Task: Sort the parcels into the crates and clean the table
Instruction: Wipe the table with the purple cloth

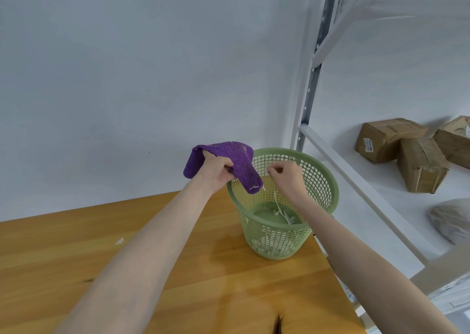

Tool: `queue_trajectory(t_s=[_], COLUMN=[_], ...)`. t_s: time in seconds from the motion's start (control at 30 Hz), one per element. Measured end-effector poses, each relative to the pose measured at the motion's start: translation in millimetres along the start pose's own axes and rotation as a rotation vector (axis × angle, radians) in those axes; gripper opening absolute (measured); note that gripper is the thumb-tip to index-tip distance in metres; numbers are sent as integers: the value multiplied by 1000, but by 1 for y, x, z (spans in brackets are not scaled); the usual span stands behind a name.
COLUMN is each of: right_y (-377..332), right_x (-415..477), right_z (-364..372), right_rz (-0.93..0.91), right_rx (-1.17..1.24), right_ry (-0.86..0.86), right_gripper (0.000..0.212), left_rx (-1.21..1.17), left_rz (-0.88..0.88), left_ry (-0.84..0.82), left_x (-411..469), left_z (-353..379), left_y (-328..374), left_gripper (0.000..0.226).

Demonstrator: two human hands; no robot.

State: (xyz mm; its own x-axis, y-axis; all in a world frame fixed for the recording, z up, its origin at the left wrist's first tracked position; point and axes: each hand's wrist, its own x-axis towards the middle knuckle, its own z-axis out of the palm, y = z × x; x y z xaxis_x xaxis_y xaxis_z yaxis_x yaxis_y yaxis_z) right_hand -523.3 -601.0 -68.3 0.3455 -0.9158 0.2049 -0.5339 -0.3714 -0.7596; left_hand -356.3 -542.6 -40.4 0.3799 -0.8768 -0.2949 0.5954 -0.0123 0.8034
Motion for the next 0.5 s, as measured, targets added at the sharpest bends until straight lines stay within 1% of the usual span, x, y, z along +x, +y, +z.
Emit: queue_trajectory(t_s=[0.1,0.17,0.2,0.27,0.3,0.33,0.4,0.43,0.47,0.5], right_y=[12,20,20,21,18,13,3,-1,-4,-6], right_x=[3,3,1,-1,-2,-5,-9,-13,-16,-18], right_z=[-6,-9,-11,-10,-10,-11,-10,-10,-9,-7], right_rz=[30,88,123,132,118,113,198,266,315,339], right_rx=[-109,-165,-196,-190,-142,-60,196,353,492,587], right_ry=[-54,-60,-61,-51,-67,-125,-328,-428,-489,-505], right_gripper=[23,11,17,41,44,40,20,18,23,29], left_rx=[-29,-40,-43,-48,-52,-57,-71,-81,-92,-104], left_rz=[2,7,8,3,-1,-3,4,12,18,21], left_ry=[-1,3,7,18,22,28,47,56,60,63], left_x=[0,-1,-1,-1,-1,-1,-1,0,-1,-1], left_z=[-2,-2,-1,0,1,1,3,4,5,6], left_y=[3,3,3,2,1,0,-2,-3,-4,-5], left_gripper=[83,83,83,82,83,83,85,85,86,87])
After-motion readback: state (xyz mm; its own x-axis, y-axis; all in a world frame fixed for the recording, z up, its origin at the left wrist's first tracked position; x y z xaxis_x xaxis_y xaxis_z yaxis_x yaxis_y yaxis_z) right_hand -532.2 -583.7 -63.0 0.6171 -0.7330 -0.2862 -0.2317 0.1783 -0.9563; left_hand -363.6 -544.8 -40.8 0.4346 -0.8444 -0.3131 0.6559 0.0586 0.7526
